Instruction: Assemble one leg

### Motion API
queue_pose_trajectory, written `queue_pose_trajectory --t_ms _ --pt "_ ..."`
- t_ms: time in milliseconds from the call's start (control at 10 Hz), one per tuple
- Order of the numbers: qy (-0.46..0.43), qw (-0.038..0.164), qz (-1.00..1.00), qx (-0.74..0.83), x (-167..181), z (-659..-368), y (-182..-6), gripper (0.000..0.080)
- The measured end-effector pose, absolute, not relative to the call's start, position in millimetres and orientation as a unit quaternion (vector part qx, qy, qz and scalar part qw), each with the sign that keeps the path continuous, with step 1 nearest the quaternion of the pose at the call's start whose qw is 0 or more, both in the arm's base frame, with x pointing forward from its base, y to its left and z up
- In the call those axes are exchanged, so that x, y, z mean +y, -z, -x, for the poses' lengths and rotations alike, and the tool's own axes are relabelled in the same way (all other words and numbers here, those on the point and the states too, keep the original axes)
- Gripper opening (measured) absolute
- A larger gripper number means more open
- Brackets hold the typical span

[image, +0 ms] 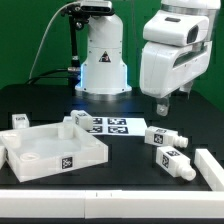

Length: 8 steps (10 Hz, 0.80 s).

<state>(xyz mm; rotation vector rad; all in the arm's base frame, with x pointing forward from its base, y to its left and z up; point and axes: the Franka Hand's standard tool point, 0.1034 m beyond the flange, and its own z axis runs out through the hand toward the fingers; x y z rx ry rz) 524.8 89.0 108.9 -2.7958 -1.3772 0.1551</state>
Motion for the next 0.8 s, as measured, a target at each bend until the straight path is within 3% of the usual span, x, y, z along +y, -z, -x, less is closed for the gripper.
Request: queue_pose_trajectory --t_ms 500,800 --pt "-0.051 0.011 0.896 -0.441 88.8 -523.9 -106.7 0.065" --pt "-0.03 0.014 0.905 -0.424 92.4 -525.9 -68.8 0.065"
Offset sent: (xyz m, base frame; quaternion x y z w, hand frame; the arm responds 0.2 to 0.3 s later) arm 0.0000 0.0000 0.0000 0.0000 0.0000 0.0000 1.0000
